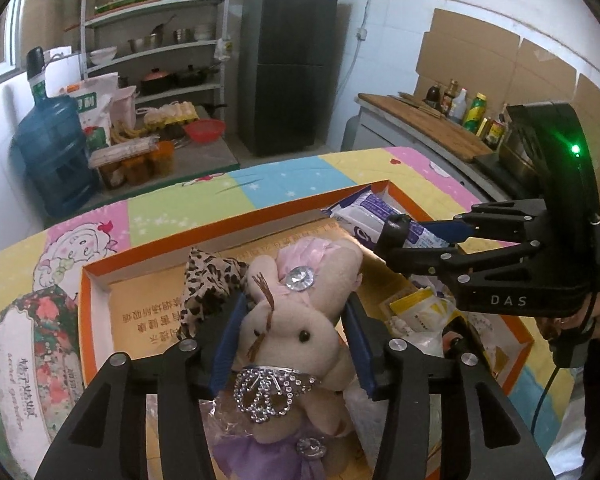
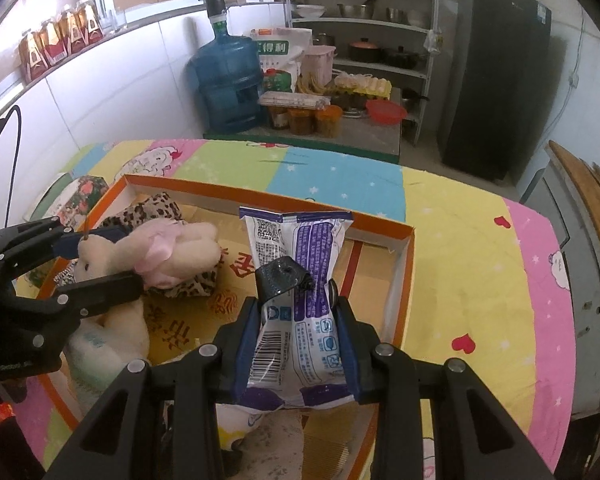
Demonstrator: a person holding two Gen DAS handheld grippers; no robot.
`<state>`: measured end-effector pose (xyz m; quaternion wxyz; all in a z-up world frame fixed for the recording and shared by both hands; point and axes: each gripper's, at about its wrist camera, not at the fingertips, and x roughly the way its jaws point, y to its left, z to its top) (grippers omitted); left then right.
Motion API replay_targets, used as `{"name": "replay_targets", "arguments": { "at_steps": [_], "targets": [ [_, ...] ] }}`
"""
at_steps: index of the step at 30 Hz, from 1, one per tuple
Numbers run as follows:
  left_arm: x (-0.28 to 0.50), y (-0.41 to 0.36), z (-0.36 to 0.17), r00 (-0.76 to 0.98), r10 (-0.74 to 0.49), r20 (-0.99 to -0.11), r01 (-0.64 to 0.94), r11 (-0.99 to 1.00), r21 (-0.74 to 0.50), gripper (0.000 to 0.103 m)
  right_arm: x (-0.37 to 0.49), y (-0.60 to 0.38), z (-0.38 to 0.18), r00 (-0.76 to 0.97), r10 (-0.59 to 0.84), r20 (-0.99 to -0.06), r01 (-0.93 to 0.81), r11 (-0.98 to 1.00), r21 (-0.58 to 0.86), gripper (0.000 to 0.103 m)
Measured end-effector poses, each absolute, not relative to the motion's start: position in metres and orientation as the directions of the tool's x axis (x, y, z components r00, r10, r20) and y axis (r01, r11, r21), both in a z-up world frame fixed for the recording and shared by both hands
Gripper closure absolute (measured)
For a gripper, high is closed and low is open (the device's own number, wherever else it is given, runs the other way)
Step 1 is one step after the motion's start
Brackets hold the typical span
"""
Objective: Organize soft objects
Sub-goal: 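Open both grippers to drop the bunny and snack bag into the box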
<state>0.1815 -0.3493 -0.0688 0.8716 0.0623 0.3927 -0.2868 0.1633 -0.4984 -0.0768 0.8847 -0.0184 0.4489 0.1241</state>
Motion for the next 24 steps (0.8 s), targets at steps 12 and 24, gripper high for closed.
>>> {"name": "replay_targets", "arguments": {
  "at_steps": [12,24],
  "targets": [
    [0.178,-0.336,-0.063,0.535,-0.489,-0.689,0.542,0.824,-0.164,0.047,0.160,-0.506,-0.077,0.587,0.203,-0.784,-0.198,0.975,0.104,0.053],
    [0.151,-0.308,-0.040,0.623,-0.466,-0.628,0.524,0.845,-0.106,0.045,0.143,-0.507,-0.052,0.663,0.144,-0.734,-0.148,0.987,0.060,0.044]
  ]
}}
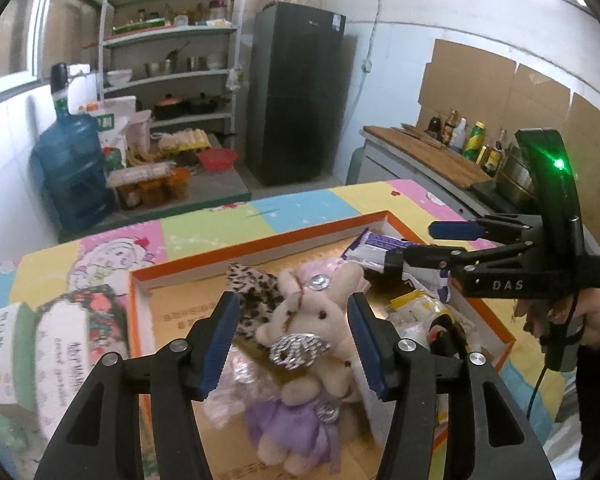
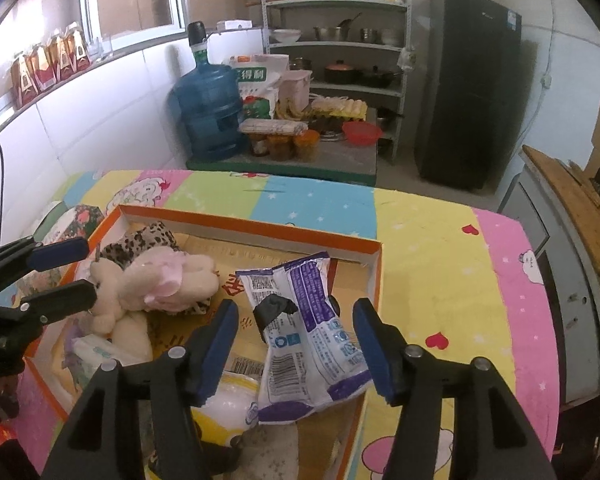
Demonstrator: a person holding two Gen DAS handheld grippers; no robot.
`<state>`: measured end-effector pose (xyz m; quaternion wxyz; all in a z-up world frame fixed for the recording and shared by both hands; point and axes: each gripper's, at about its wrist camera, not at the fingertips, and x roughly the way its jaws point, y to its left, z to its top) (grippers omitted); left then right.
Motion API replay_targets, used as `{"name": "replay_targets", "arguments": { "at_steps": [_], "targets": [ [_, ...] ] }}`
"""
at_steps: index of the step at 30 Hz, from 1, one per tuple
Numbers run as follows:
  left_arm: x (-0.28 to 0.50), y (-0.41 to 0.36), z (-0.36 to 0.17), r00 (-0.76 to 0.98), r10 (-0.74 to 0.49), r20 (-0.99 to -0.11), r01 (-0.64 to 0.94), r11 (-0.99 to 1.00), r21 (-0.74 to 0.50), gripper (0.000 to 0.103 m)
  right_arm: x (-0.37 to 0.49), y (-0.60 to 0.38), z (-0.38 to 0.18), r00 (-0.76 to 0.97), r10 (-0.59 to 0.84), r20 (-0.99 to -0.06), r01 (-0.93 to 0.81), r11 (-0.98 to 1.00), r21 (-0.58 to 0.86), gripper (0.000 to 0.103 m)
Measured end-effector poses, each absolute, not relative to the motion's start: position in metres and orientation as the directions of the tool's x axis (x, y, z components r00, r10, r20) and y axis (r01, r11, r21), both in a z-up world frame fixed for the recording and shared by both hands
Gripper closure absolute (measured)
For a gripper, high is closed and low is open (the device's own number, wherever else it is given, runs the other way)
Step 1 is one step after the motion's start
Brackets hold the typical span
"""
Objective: Organize soft objects
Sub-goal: 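Open both grippers to drop the bunny and snack bag into the box, then move both open tools toward the tissue pack and green ball bag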
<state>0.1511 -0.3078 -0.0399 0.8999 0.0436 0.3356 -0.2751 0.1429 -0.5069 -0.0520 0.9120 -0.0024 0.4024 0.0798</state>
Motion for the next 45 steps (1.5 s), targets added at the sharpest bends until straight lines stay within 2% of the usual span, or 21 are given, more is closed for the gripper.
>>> {"name": "replay_targets", "arguments": {
  "at_steps": [18,40,45],
  "targets": [
    [0.104,-0.238,-0.005,0.748,-0.404,-0.527,0.444,0.894,-0.055,0.045,0.094,-0.452,-0.001,0.781,0.193,-0.594,-0.141,0.981,0.133,0.044],
    [0.072,-0.107,-0.002,0.811,-0.275,-0.517,0.270,0.959,-0.087,0.045,0.061,-0.345,0.013,0.779,0.290,-0.556,-0.272,0.955,0.117,0.044],
    [0.064,-0.072,0.007,0.837,-0.227,-0.498,0.209,0.973,-0.093,0.045,0.057,-0.315,0.015,0.762,0.348,-0.546,-0.328,0.935,0.138,0.044]
  ]
}}
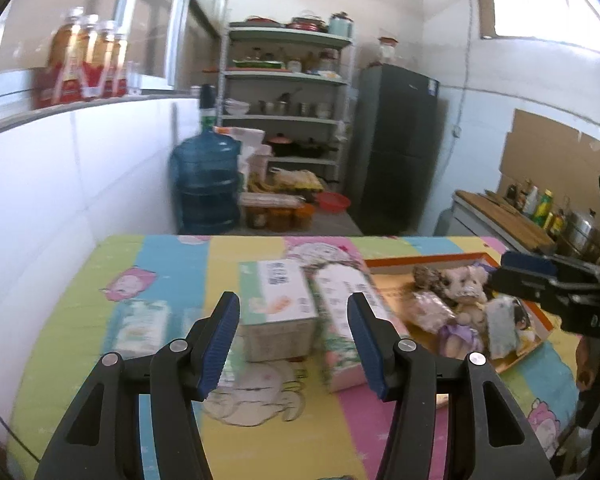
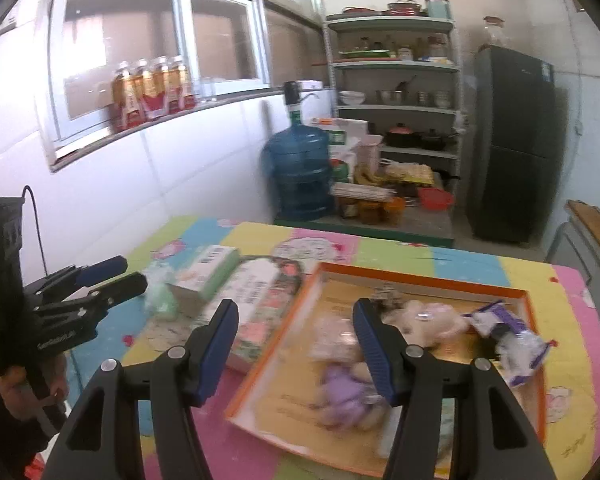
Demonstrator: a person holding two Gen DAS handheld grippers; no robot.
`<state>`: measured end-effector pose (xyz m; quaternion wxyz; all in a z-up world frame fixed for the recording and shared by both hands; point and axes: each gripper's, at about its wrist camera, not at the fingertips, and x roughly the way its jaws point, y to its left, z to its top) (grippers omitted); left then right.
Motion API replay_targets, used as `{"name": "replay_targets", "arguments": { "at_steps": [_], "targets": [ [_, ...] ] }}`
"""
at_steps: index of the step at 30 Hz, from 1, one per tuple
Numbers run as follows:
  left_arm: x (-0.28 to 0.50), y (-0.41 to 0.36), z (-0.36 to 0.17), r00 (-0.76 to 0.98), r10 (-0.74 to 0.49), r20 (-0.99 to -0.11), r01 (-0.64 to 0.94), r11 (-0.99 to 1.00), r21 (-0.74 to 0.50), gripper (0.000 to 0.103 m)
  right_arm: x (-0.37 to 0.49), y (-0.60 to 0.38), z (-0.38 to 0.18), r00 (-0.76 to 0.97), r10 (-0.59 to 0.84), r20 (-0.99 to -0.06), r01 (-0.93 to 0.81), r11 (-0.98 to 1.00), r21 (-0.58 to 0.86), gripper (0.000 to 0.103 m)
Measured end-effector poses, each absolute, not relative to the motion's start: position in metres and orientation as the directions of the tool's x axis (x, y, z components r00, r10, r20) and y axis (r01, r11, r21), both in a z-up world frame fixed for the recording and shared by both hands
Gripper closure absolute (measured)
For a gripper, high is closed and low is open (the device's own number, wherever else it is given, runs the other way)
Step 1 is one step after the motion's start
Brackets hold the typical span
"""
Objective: Organize soft objects
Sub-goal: 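Move both open tools toward the tissue pack and green ball bag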
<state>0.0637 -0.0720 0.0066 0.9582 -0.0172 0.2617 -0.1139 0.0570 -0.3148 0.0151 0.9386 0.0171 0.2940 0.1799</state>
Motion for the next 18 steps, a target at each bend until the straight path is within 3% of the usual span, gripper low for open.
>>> {"name": "replay_targets", "arguments": {
  "at_steps": [18],
  "targets": [
    [0.014,-0.011,0.037,0.890,-0.068,-0.450,0.052,0.997,-0.049,0.044,0.042,-0.209,0.015,0.660,0.531,-0.532,-0.541,0.827,0.154,0.044]
  ]
}}
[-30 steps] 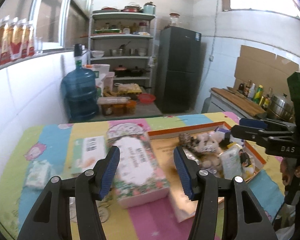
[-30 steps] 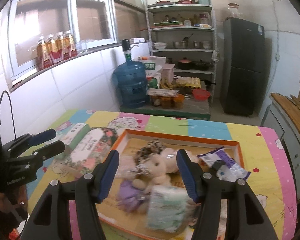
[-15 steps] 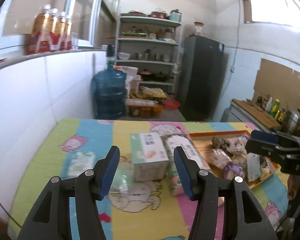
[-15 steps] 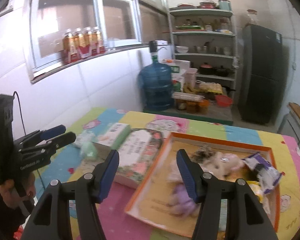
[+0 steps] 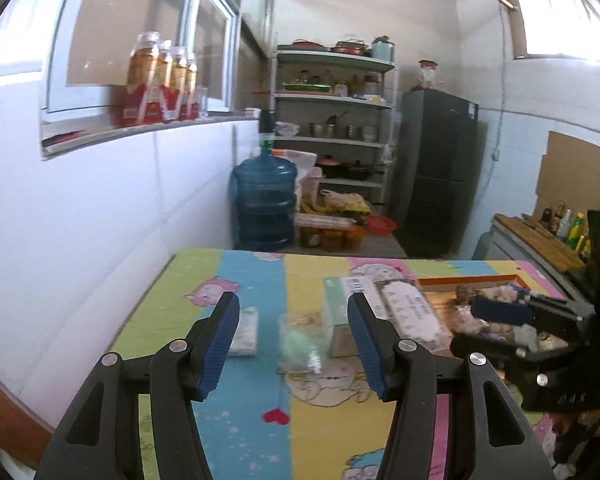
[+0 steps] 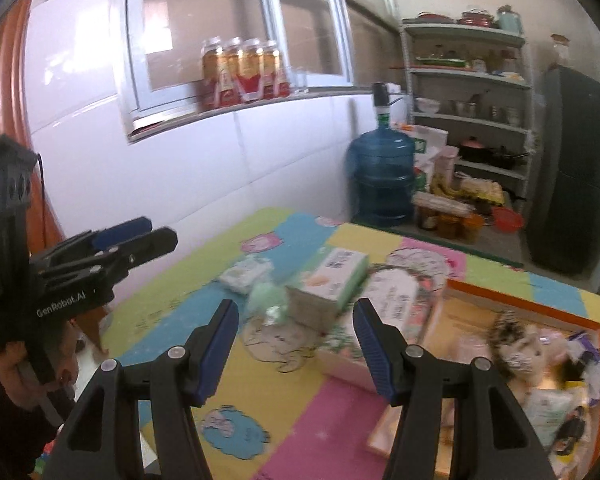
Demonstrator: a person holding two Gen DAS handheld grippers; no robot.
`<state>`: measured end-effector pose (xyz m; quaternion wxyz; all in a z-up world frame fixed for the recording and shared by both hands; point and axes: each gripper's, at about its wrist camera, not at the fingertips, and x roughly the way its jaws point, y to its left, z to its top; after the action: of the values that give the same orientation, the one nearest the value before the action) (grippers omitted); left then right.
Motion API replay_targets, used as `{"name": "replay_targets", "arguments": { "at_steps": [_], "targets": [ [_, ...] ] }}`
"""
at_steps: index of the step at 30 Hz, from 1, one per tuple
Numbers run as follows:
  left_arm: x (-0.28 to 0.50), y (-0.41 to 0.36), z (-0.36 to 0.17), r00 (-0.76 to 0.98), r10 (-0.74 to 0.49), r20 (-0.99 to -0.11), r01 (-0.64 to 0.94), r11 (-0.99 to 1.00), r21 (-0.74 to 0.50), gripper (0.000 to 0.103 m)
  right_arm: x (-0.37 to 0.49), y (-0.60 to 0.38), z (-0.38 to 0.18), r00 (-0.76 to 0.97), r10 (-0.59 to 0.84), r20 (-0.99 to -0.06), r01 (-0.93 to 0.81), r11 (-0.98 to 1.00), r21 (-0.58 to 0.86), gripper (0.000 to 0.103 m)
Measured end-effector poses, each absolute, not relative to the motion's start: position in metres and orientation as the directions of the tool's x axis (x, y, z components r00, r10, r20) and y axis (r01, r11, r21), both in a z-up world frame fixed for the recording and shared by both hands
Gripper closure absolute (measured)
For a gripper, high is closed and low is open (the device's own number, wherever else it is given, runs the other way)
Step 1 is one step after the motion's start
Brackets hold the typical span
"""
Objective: Organize soft objects
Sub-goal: 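Move both open tools toward the tissue pack and green ball bag, then grasp the white tissue pack with the left gripper while the right grasps the green ball bag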
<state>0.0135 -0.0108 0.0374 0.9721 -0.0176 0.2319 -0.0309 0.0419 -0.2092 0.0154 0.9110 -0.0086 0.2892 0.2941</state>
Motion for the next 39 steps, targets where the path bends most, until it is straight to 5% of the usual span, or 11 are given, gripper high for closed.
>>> {"name": "replay_targets", "arguments": {
  "at_steps": [18,39],
  "targets": [
    [0.058,0.043,-0.007,0.857,-0.101,-0.505,0.045,0.992,-0.122,0.043,0.066,-0.136,-0.025,0.521,0.598,-0.609,-0.616,0.757,0.217,0.044],
    [0.134,0.072,-0.049,0.804,-0.170,-0.570,0.101,0.983,-0.151,0.043,0.128,-0.076,-0.062,0.508,0.484,-0.713,-0.581,0.803,0.131,0.044]
  ]
}}
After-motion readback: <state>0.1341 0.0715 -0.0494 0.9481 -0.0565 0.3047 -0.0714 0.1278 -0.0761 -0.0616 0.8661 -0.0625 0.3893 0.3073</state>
